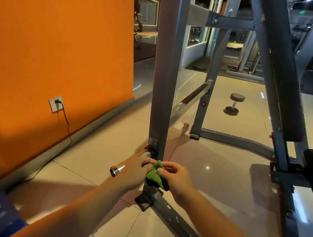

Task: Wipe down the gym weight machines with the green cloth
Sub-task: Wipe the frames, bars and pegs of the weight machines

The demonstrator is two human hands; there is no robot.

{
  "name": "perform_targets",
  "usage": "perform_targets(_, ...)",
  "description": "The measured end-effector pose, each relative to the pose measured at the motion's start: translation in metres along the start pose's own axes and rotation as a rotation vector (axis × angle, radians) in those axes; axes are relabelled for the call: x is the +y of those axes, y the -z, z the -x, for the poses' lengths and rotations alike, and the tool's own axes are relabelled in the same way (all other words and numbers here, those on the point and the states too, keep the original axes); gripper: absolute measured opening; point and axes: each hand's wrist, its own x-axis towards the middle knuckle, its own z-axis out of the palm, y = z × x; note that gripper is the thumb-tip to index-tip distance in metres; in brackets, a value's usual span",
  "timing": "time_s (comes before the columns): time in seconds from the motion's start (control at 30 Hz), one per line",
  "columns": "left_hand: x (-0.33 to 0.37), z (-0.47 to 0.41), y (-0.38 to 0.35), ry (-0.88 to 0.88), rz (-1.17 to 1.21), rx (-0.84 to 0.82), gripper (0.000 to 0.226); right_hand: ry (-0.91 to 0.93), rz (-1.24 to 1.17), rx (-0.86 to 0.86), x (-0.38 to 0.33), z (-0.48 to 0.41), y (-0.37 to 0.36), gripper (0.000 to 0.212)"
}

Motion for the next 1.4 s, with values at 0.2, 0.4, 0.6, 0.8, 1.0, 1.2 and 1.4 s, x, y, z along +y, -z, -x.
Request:
perform_targets(0.2, -0.024, 0.036, -0.041, 0.115, 0.078, 0.04, 0.017, -0.044, 0.079, 0.104, 0.037, 0.015, 0.005, 0.008)
perform_targets(0.4, -0.076, 0.037, -0.09, 0.308, 0.24, 0.023, 0.02, -0.122, 0.271, 0.142, 0.086, -0.005, 0.011, 0.012)
perform_targets(0.6, -0.128, 0.003, -0.127, 0.414, 0.269, -0.071, 0.01, -0.21, 0.325, 0.145, 0.143, -0.049, 0.014, 0.02)
perform_targets(0.8, -0.181, -0.058, -0.148, 0.526, 0.321, 0.121, 0.018, -0.171, 0.463, -0.013, 0.168, -0.141, 0.009, 0.006)
perform_targets(1.0, -0.222, -0.119, -0.149, 0.565, 0.414, 0.467, 0.008, -0.018, 0.387, 0.074, 0.2, -0.212, -0.008, 0.015)
perform_targets(1.2, -0.236, -0.156, -0.152, 0.531, 0.498, 0.678, 0.007, 0.093, 0.343, 0.363, 0.21, -0.228, -0.024, 0.028)
perform_targets(1.4, -0.25, -0.152, -0.187, 0.447, 0.301, 0.511, 0.019, 0.23, 0.482, 0.284, 0.217, -0.236, -0.017, 0.037)
